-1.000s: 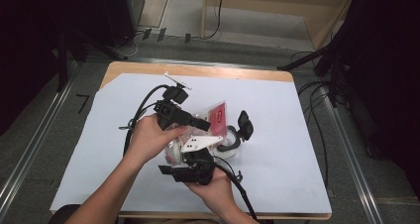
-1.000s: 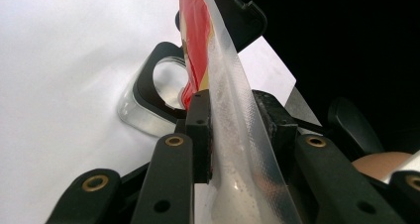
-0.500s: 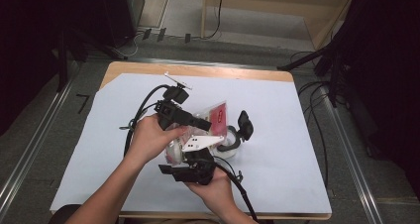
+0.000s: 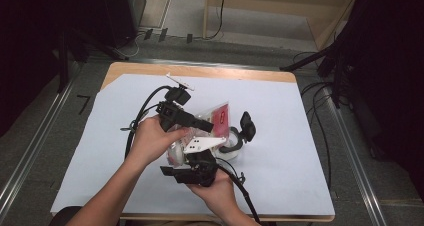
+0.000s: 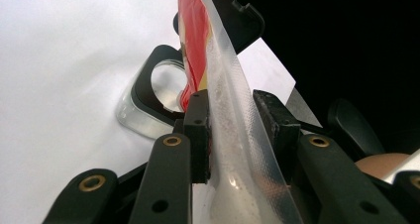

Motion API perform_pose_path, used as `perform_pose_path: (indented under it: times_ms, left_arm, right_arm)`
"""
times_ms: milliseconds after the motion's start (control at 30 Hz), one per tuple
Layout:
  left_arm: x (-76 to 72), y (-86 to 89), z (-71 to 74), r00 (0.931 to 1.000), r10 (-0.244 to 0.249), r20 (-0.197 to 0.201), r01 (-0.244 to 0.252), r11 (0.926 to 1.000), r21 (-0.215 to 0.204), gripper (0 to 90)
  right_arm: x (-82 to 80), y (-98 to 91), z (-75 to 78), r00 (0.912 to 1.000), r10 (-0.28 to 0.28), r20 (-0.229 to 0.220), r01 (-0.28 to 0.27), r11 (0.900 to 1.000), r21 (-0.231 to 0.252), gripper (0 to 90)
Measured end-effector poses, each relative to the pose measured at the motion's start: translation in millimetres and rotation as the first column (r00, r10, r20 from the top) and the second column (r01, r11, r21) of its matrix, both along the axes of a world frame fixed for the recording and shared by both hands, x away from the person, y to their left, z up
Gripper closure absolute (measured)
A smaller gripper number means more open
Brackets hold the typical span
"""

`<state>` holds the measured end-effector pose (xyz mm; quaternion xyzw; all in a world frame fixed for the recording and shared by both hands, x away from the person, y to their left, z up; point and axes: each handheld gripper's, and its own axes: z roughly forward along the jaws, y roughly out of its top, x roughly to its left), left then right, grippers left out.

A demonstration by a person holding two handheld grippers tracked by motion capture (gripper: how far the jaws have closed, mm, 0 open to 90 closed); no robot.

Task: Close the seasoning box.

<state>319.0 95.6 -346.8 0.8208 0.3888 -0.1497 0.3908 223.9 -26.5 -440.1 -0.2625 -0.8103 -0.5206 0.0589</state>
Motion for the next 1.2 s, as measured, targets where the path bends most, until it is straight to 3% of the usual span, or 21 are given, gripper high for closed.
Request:
perform_pose_path:
  times_ms: [1200]
  left_arm:
    - [-3.6,-2.3,1.7,0.9997,0.005,0.025,-0.006,0.9999,0.012,71.8]
  right_arm:
    - [-0.4,0.0,0.1,1.0000,-0.002,-0.001,0.002,1.0000,-0.005,62.5]
